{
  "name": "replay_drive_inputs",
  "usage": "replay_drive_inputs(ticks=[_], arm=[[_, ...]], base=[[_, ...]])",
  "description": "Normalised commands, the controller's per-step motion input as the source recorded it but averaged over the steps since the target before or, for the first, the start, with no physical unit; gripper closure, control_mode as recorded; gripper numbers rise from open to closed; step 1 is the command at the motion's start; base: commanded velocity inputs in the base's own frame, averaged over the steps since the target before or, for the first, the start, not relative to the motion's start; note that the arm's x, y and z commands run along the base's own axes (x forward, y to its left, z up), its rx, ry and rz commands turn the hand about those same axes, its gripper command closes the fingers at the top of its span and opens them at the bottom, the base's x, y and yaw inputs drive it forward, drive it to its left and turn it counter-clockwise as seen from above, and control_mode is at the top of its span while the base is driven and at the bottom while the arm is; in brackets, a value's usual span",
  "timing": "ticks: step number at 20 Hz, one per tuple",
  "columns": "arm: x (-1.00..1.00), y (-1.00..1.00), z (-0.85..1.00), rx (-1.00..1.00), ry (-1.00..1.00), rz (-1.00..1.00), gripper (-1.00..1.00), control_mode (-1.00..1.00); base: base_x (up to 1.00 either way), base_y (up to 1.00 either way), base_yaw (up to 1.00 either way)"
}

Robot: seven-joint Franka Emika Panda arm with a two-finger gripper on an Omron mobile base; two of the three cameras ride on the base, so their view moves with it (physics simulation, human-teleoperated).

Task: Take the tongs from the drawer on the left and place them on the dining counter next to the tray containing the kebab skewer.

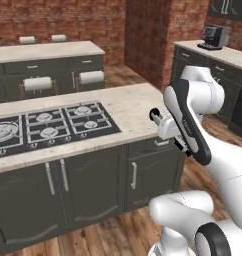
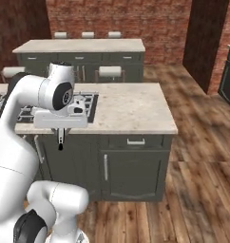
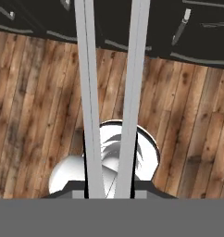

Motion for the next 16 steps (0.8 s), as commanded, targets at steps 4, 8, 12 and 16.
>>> replay_drive_inputs(ticks=[4, 8, 12, 16], arm=[[0.00, 0.00, 0.00, 0.00, 0.00, 0.00, 1.00, 1.00], [0.00, 0.00, 0.00, 0.00, 0.00, 0.00, 1.00, 1.00], [0.00, 0.00, 0.00, 0.00, 0.00, 0.00, 1.00, 1.00], [0.00, 0.00, 0.00, 0.00, 0.00, 0.00, 1.00, 1.00]], base=[[0.08, -1.00, -0.09], [0.20, -1.00, -0.16], [0.39, -1.00, -0.17], [0.35, -1.00, -0.17]])
